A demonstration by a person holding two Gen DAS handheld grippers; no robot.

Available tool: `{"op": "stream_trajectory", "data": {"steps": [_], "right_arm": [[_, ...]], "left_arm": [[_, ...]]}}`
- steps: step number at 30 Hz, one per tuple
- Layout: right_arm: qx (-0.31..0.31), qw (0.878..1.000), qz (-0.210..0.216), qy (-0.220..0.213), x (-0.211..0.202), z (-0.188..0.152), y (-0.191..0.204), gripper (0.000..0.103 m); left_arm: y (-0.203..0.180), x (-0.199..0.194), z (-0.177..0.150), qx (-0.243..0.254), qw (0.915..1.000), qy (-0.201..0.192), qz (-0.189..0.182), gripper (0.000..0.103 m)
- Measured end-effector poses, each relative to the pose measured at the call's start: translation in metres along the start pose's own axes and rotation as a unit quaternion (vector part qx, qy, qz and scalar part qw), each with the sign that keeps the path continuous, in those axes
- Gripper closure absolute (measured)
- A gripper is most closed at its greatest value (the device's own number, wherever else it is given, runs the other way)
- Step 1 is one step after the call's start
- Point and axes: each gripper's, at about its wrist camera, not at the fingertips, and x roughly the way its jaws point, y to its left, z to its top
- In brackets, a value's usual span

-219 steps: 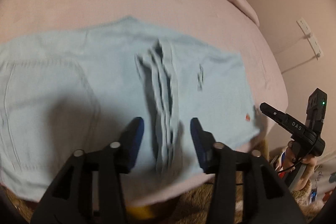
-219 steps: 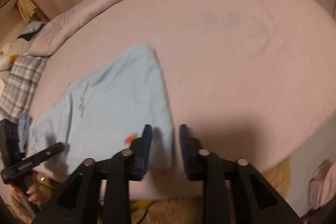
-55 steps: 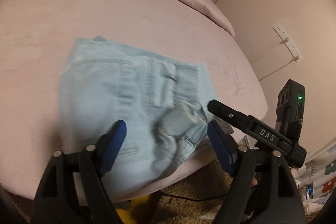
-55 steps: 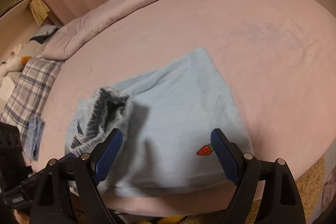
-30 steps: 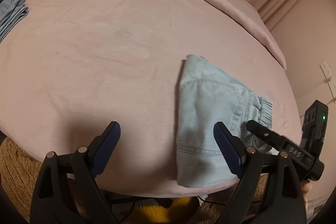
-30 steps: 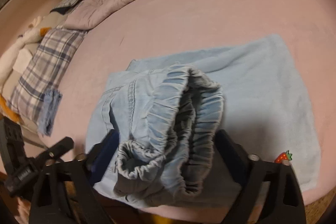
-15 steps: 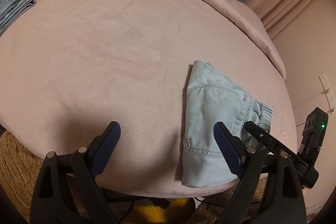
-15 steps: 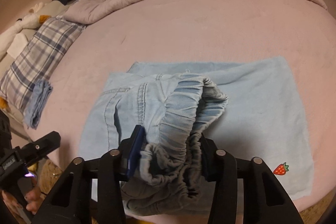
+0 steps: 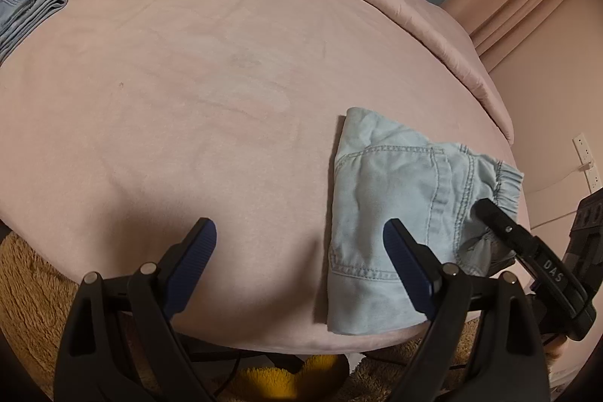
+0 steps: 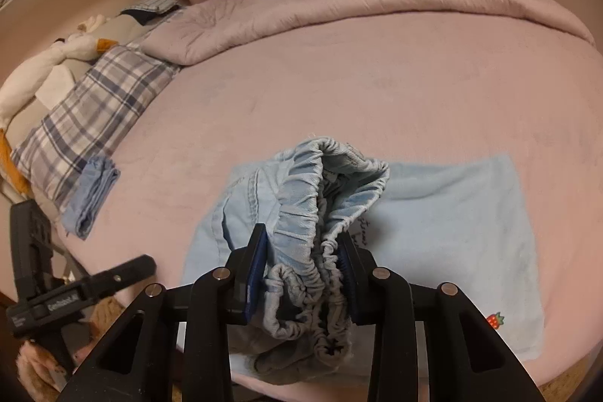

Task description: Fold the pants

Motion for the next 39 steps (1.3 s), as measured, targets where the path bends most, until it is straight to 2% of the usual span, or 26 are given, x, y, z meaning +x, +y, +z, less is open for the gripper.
{"op": "stream_trajectory", "data": {"steps": [16,39], "right_arm": [[-0.015,0.999,0.027,-0.033,-0.017,0.009,0.005,0.068],[0.024,0.997,0.009,-0.066,-0.035,0.008,-0.012,0.068]], "left_arm": [[-0.001,0.001,-0.001,0.002,1.0,0.002,-0.002,0.013],[-0.013,0.009,0.0,0.041,0.999,0.014,-0.009,0.013]]}}
